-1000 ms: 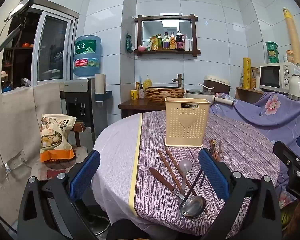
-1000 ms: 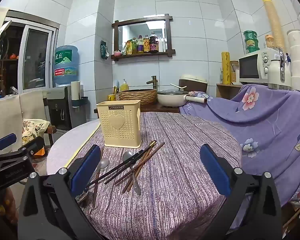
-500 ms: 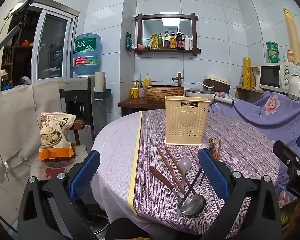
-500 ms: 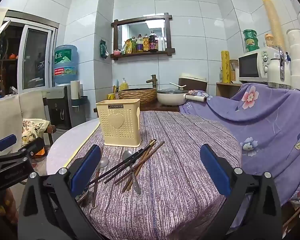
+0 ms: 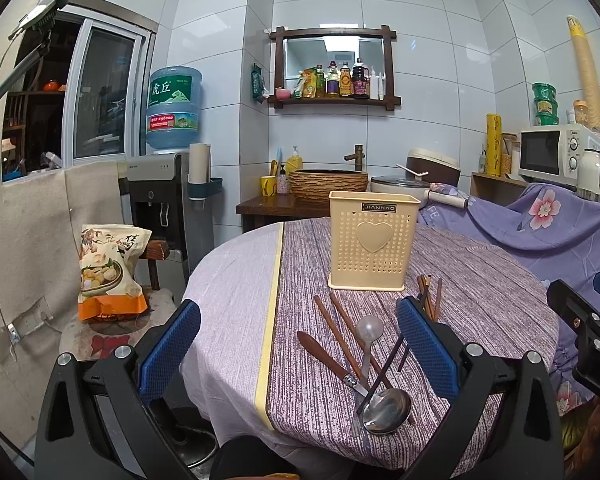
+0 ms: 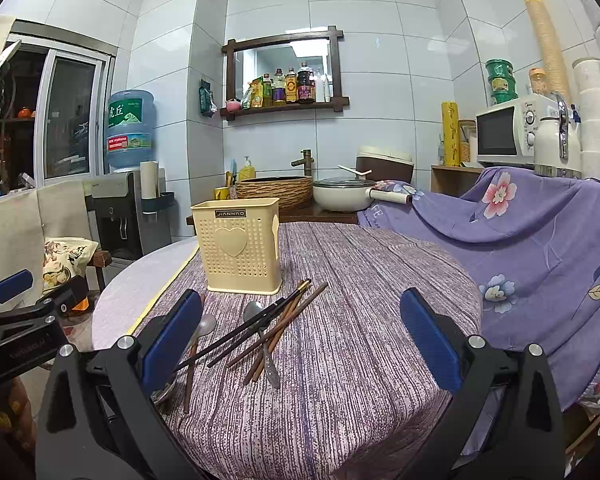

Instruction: Organize utensils

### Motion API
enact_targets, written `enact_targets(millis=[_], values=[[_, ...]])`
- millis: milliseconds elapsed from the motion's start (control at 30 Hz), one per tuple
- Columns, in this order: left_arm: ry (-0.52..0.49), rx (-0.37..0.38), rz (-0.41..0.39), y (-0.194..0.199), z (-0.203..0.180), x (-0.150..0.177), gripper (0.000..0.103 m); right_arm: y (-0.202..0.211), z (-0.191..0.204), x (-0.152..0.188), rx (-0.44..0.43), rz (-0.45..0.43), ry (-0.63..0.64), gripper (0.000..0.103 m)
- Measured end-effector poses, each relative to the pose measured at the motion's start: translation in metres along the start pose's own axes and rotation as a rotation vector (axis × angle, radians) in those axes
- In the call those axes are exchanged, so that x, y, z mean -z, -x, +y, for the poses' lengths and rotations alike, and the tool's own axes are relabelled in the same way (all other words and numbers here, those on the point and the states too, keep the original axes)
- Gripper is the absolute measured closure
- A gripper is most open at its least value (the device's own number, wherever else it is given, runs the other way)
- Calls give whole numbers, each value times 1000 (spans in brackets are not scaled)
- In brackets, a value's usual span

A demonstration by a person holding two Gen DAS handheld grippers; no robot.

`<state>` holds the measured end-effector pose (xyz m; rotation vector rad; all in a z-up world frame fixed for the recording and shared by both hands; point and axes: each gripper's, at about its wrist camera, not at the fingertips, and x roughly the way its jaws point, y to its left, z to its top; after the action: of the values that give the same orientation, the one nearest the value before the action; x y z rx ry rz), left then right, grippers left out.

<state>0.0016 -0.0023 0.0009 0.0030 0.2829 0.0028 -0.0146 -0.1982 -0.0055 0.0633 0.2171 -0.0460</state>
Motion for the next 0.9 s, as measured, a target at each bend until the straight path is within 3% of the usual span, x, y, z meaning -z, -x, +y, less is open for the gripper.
enact_targets(millis=[900], values=[[0, 0, -1, 1, -1, -2, 6, -2, -1, -1, 1, -1, 1, 5]])
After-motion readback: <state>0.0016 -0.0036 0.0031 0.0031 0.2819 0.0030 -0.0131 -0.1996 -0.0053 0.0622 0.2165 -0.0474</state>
